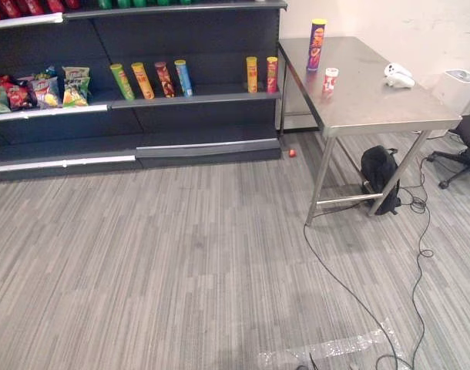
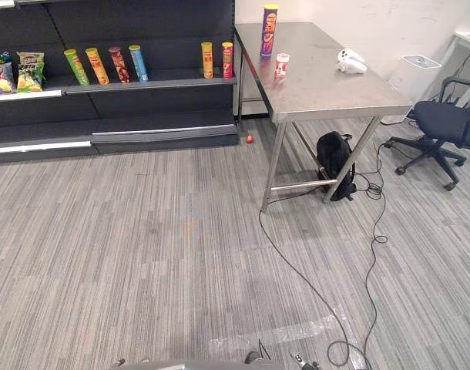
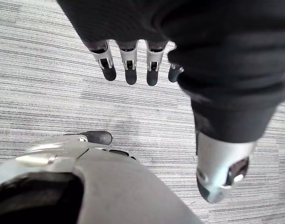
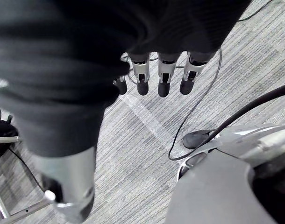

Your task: Put the gum and the chips on the shelf.

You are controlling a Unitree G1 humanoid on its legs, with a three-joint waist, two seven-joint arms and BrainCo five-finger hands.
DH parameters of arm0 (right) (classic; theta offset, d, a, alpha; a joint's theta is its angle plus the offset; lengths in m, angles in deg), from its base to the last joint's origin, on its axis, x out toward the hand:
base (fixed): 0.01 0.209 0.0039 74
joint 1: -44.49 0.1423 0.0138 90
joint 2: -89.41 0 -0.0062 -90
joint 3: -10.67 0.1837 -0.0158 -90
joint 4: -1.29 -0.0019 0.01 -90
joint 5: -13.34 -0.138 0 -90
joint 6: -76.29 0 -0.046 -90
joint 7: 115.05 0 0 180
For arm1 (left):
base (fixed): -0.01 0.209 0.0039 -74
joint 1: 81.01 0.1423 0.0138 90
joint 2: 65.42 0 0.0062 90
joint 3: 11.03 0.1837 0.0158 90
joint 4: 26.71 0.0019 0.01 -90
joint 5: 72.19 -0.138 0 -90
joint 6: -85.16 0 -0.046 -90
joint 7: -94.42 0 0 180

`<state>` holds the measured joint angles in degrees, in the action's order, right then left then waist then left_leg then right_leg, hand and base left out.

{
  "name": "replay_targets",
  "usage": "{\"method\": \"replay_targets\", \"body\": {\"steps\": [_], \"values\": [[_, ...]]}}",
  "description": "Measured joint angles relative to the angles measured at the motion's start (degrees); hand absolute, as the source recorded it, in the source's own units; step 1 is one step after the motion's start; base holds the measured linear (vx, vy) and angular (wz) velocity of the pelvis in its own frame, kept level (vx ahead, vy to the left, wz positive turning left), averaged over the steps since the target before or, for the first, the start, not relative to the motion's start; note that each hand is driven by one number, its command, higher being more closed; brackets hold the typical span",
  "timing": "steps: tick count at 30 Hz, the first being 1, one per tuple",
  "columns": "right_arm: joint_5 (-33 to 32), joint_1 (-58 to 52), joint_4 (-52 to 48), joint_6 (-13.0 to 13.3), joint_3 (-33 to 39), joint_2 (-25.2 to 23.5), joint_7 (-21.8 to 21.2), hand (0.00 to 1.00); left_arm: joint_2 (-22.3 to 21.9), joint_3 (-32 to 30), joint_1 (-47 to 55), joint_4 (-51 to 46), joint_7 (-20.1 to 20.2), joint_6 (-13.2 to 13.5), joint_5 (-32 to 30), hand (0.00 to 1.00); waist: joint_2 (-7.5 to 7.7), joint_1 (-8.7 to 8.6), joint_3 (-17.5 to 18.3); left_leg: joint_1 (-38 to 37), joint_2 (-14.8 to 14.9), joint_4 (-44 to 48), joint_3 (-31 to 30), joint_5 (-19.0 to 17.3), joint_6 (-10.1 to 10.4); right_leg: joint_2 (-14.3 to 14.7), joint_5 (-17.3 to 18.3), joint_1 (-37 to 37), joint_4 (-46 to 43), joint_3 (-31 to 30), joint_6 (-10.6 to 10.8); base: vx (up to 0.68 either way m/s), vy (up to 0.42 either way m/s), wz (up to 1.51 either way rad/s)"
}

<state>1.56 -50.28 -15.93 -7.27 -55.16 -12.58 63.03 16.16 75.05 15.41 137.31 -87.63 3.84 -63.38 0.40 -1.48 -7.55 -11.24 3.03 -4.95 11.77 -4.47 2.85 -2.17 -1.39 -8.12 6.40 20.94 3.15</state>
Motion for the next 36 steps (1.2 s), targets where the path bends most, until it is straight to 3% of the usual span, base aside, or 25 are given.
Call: {"method": "replay_targets", "body": {"steps": [18, 25, 28, 29, 31, 32, 34, 36], "values": [[2.80, -0.59, -2.14, 1.37, -6.67, 0.66, -0.02, 0.00, 0.29, -0.40, -0.10, -0.11, -0.01, 0.01, -0.10, 0.00, 0.30, 0.01, -0.22, 0.39, 0.27, -0.03, 1.39, -0.18, 0.26, 0.38, -0.05, 0.94, 0.04, -1.34, -0.08, 0.00, 0.000, -0.03], [-0.65, -0.39, -2.08, 1.28, -5.94, 0.27, 0.03, 0.00, 0.87, -0.48, -0.74, -0.12, -0.08, -0.06, 0.10, 0.00, 0.86, 0.00, -0.85, 2.41, 0.39, 1.30, 1.36, -0.51, 0.73, 0.32, -0.07, 2.27, -0.28, -1.23, -0.11, 0.00, 0.000, 0.01], [-1.79, 0.27, -2.02, 1.28, -4.94, -0.05, 0.04, 0.00, 1.18, -0.90, -1.80, -0.28, -0.21, -0.09, 0.87, 0.00, 1.32, 0.05, -1.83, 7.69, 1.37, 10.34, 1.99, -3.72, 2.06, 0.01, 0.64, 3.08, -0.35, -0.87, -0.65, 0.01, -0.012, 0.09], [-2.01, 0.36, -2.00, 1.29, -4.66, -0.09, 0.06, 0.00, 1.13, -0.93, -1.76, -0.94, -0.23, -0.08, 2.33, 0.00, 1.30, 0.08, -2.24, 10.95, 2.30, 17.34, 2.19, -5.41, 2.88, 0.00, 1.44, 2.94, -0.36, -0.53, -1.58, -0.04, -0.041, 0.22], [-2.27, 0.39, -1.93, 1.33, -4.54, 0.06, 0.07, 0.00, 1.06, -0.96, -1.72, -2.49, -0.24, 0.18, 4.17, 0.00, 1.04, 0.15, -3.22, 17.08, 4.06, 30.82, 1.97, -5.63, 3.19, -0.28, 2.20, 2.17, -0.62, 0.49, -1.95, -0.05, -0.050, 0.27], [-2.40, 0.36, -1.84, 1.34, -4.41, 0.53, 0.11, 0.00, 0.73, -0.98, -1.73, -3.35, -0.20, 0.68, 5.87, 0.00, 0.00, 0.24, -3.98, 20.03, 5.55, 37.88, 1.61, -4.92, 3.74, 0.08, 2.85, 1.15, -1.09, 1.05, -2.00, -0.03, -0.035, 0.21], [-2.76, 0.47, -1.77, 1.35, -4.31, 0.85, 0.27, 0.00, 0.21, -1.14, -1.70, -3.62, -0.14, 0.80, 7.37, 0.00, 0.02, 0.52, -4.75, 23.58, 6.49, 45.08, 1.52, -2.24, 4.11, -0.65, 3.98, -0.21, -1.87, 1.49, -2.14, 0.04, 0.024, 0.25], [-2.77, 1.40, -1.52, 1.33, -4.27, 1.20, 0.37, 0.00, 0.26, -1.17, -1.88, -3.61, -0.07, 0.80, 8.94, 0.00, -0.19, 0.33, -4.90, 26.67, 6.76, 46.62, 1.62, -4.82, 3.14, -2.11, 4.95, -0.42, -2.85, 2.03, -1.48, 0.07, 0.065, 0.23]]}}
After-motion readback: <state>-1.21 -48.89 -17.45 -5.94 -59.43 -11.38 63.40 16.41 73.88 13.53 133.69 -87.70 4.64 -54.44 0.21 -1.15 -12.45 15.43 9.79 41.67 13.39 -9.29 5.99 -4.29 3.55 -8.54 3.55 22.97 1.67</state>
